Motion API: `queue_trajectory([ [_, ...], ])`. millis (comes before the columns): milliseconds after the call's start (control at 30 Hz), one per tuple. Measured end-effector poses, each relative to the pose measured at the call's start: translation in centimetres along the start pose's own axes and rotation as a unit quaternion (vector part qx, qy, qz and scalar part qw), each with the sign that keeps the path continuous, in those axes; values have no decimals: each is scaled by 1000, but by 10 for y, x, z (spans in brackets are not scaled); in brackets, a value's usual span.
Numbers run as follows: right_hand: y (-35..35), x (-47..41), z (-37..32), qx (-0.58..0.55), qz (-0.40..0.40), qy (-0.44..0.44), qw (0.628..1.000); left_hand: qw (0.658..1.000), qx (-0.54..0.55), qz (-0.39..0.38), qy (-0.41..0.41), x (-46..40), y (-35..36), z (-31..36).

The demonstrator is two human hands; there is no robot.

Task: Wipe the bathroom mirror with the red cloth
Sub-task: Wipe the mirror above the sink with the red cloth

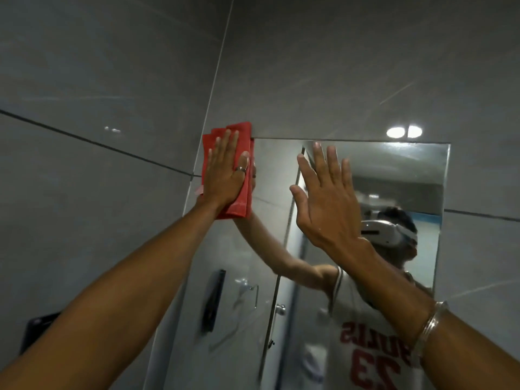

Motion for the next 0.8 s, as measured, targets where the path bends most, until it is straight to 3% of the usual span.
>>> queue_trajectory([
  [300, 1, 57, -30, -7, -12, -22, 1000, 1000, -1, 1, -2, 54, 6, 1],
  [667, 25, 196, -99, -64, -140, -70, 986, 995, -18, -93, 20, 330, 12, -89],
  [800, 16, 238, -101, -84, -96, -75, 989, 997, -5, -73, -37, 403, 2, -121],
])
Point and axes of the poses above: each hand's wrist, its own x-axis away from the middle knuckle, its own y-axis out of the palm, z = x × y, the point moved 10 cm from there along -x, towards the middle knuckle, and after that the axes turned 13 degrees about x, right-handed, at the moved point
